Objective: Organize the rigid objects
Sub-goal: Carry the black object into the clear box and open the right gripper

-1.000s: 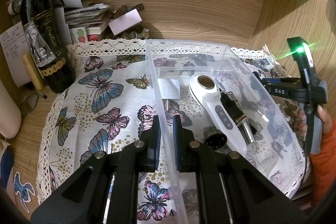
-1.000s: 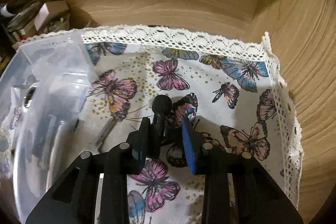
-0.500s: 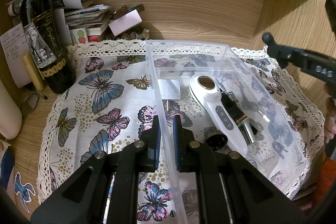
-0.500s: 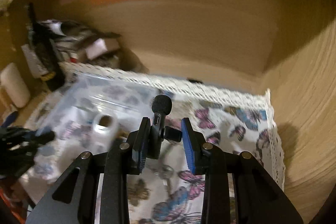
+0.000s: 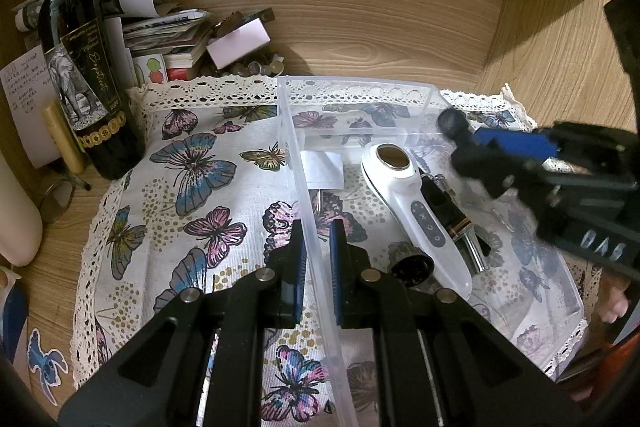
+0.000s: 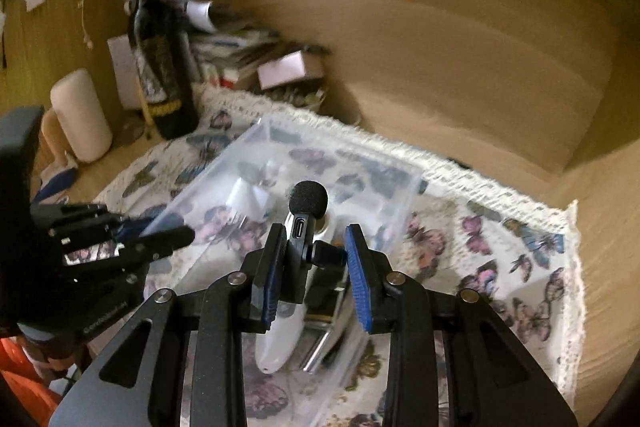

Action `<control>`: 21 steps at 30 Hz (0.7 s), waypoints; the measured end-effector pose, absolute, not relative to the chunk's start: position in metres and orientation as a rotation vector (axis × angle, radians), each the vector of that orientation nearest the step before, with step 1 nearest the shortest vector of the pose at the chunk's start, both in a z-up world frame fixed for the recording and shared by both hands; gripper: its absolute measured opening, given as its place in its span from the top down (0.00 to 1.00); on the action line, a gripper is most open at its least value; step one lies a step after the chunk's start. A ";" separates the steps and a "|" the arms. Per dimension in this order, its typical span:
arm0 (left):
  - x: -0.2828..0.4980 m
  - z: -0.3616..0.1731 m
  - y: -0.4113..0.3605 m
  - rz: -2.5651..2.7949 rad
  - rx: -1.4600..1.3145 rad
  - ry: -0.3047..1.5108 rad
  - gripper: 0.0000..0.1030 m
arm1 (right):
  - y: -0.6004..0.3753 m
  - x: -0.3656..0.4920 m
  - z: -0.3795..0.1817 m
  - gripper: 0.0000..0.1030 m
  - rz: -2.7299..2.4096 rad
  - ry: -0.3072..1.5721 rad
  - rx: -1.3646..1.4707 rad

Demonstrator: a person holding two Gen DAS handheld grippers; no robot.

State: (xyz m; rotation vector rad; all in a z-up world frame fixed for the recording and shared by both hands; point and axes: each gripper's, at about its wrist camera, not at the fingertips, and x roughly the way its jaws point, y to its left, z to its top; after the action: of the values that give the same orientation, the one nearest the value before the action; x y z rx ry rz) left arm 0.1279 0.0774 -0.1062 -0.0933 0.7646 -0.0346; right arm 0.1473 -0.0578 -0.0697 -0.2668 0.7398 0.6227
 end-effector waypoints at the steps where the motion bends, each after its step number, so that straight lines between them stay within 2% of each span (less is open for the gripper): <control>1: 0.128 -0.106 0.077 -0.035 -0.093 0.765 0.91 | -0.056 0.148 -0.073 0.73 0.630 0.750 -0.272; 11: 0.128 -0.106 0.077 -0.035 -0.094 0.765 0.91 | -0.058 0.150 -0.076 0.72 0.628 0.773 -0.270; 13: 0.128 -0.106 0.077 -0.035 -0.094 0.765 0.91 | -0.063 0.150 -0.072 0.71 0.619 0.762 -0.259; 15: 0.128 -0.106 0.077 -0.034 -0.094 0.765 0.91 | -0.071 0.151 -0.067 0.65 0.596 0.744 -0.247; 21: 0.128 -0.106 0.077 -0.034 -0.092 0.765 0.91 | -0.100 0.151 -0.055 0.64 0.523 0.715 -0.212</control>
State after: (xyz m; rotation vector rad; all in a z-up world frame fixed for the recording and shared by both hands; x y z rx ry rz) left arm 0.1278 0.0770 -0.1060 -0.0923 0.7649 -0.0343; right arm 0.1514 -0.0996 -0.0553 -0.2116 0.7153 0.5234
